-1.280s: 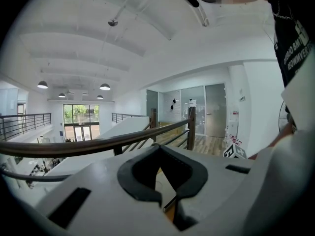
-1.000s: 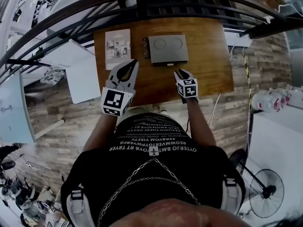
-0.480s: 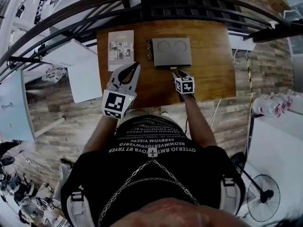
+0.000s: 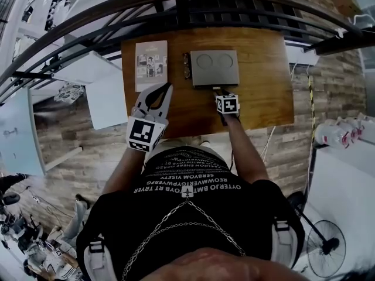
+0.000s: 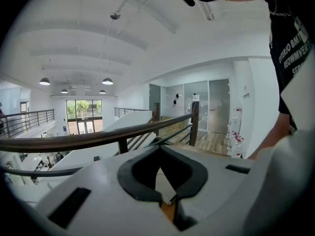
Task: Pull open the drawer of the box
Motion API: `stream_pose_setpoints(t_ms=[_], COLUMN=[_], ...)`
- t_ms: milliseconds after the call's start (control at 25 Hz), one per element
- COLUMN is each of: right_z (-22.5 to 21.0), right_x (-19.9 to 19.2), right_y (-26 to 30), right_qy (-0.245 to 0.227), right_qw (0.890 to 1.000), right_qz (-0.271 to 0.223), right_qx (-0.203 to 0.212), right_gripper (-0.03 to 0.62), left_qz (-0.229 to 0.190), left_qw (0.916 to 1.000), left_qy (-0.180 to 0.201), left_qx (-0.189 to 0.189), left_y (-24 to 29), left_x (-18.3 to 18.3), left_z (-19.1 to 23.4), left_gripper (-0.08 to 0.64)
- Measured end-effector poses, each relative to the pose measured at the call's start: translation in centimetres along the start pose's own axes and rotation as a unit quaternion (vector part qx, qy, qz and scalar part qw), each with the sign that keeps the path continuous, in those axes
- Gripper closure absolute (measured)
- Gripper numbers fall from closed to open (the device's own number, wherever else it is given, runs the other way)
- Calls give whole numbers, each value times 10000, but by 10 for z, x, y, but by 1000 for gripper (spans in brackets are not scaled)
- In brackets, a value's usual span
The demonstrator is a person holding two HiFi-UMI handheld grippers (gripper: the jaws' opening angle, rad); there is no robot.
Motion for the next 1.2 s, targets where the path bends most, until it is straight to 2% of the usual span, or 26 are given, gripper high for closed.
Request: stream_pose_setpoints(t_ms=[200,560,640,760,800,960,1000,1040,1160,1200], right_z=[3,8,8,1,0,3,5,6,3,0], right_x=[3,-5,-6,-7,-7,-5,-5,-6,-6,-7], right_y=[10,23,25,25,24,24,25,25,28,30], right_qy=[52,56,47,65,70,85,120,160,184,171], right_qw=[9999,9986,9982,9974,9973,9977,9978,9977,9973,9970], right_qz=[134,474,511,553,567,580,603,632,671,671], right_qx=[-25,-225,-304,-456,-465,-335,-251,-177,-248,-353], right_gripper=[413,411,425,508,517,511,452,428,429,460], left_qz=[-178,-64,-56,-73,-79,-84,-78,-70,-16,8], left_qw=[9998,9999,9999,9998,9997,9996,9996,9996,9995,9995], left_qy=[57,60,112,186,206,249,256,262,284,283], left_qx=[18,-98,-109,-82,-66,-64,-86,-110,-154,-160], left_y=[3,4,2,1,0,-1,0,1,3,3], left_x=[4,4,6,11,13,19,19,19,14,12], left_z=[0,-3,-3,-1,1,3,1,-1,-6,-7], left_gripper=[555,555,555,555,555,555,555,555,555,555])
Point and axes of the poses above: the fingertips, and each gripper's own axes: y forward along the fingers, z to its left, x out of its top, the point moved 5 cm from there along -y, backward along the fingers, and after that the axes turned 14 degrees about -x, right-handed, at the moved point
